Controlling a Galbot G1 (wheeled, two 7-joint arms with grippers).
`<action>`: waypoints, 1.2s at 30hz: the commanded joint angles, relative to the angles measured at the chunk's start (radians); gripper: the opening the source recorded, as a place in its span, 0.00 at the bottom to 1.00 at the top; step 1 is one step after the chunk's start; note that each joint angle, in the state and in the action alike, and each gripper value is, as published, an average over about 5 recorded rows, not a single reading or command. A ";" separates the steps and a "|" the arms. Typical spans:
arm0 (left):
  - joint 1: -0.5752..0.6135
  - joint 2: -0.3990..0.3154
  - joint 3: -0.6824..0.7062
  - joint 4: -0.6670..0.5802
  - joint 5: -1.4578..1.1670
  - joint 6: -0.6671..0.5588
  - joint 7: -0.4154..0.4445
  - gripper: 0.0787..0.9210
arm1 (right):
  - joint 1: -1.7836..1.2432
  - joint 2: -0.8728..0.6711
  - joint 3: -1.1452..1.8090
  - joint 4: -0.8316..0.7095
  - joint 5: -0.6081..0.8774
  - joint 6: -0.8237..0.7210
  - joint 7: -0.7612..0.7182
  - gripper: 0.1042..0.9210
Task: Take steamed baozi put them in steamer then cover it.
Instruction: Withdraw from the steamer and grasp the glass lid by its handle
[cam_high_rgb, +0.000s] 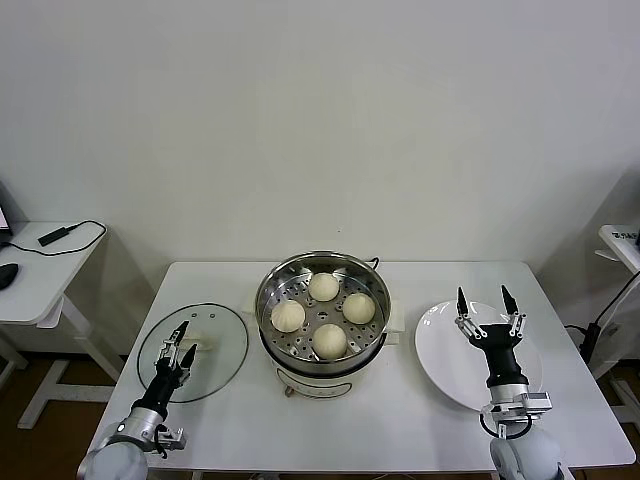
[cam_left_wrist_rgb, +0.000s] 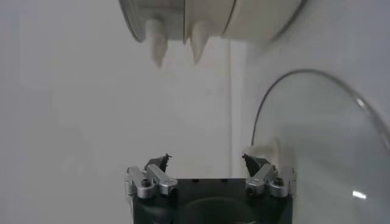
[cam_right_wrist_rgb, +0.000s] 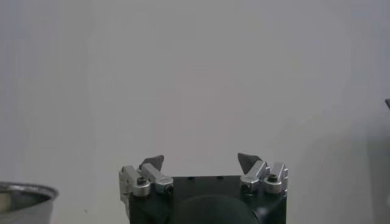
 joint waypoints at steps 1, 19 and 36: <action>-0.035 0.001 0.009 0.042 0.043 0.057 0.009 0.88 | -0.036 0.023 0.022 0.002 -0.012 0.004 -0.009 0.88; -0.113 -0.030 0.034 0.106 0.054 0.064 0.000 0.88 | -0.040 0.035 0.034 -0.010 -0.029 0.008 -0.007 0.88; -0.167 -0.042 0.048 0.179 0.087 0.067 -0.006 0.88 | -0.044 0.035 0.048 0.011 -0.032 0.006 -0.003 0.88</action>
